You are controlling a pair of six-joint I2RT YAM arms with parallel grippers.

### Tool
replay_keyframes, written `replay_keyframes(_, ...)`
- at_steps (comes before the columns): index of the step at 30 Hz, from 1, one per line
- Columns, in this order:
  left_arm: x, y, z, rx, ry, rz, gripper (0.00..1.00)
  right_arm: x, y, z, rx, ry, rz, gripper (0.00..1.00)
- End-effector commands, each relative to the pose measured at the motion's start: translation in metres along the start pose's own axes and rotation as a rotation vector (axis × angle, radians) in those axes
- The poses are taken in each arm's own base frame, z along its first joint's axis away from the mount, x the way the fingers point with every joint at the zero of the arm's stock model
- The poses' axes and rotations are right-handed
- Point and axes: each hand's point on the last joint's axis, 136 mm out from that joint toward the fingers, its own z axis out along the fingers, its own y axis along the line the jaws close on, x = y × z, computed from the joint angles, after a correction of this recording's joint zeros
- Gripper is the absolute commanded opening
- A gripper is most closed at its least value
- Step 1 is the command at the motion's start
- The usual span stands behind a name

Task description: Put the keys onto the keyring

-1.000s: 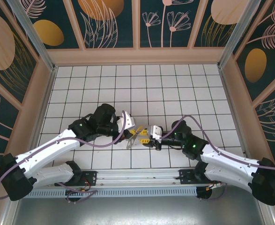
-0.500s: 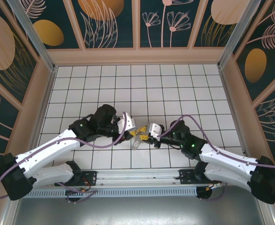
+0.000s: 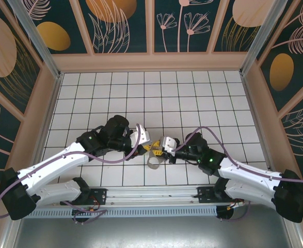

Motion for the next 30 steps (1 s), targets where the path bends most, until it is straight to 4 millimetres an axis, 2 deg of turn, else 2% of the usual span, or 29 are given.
replay_keyframes(1, -0.018, -0.001, -0.005, -0.003, -0.036, 0.044, 0.0, -0.025, -0.003, 0.002, -0.003, -0.067, -0.034, 0.23)
replay_keyframes(13, -0.016, 0.001, -0.001, -0.012, -0.032, 0.031, 0.0, -0.033, 0.0, 0.002, -0.022, -0.106, -0.031, 0.14)
replay_keyframes(18, -0.022, -0.001, -0.003, -0.003, -0.05, 0.032, 0.0, -0.031, 0.0, 0.002, -0.021, -0.102, -0.029, 0.0)
replay_keyframes(26, -0.034, -0.007, -0.012, 0.015, -0.107, 0.034, 0.0, -0.038, -0.002, -0.008, -0.024, -0.145, -0.009, 0.0)
replay_keyframes(30, -0.053, -0.011, -0.025, 0.009, -0.187, 0.044, 0.15, -0.044, 0.002, -0.017, -0.059, -0.198, 0.021, 0.0)
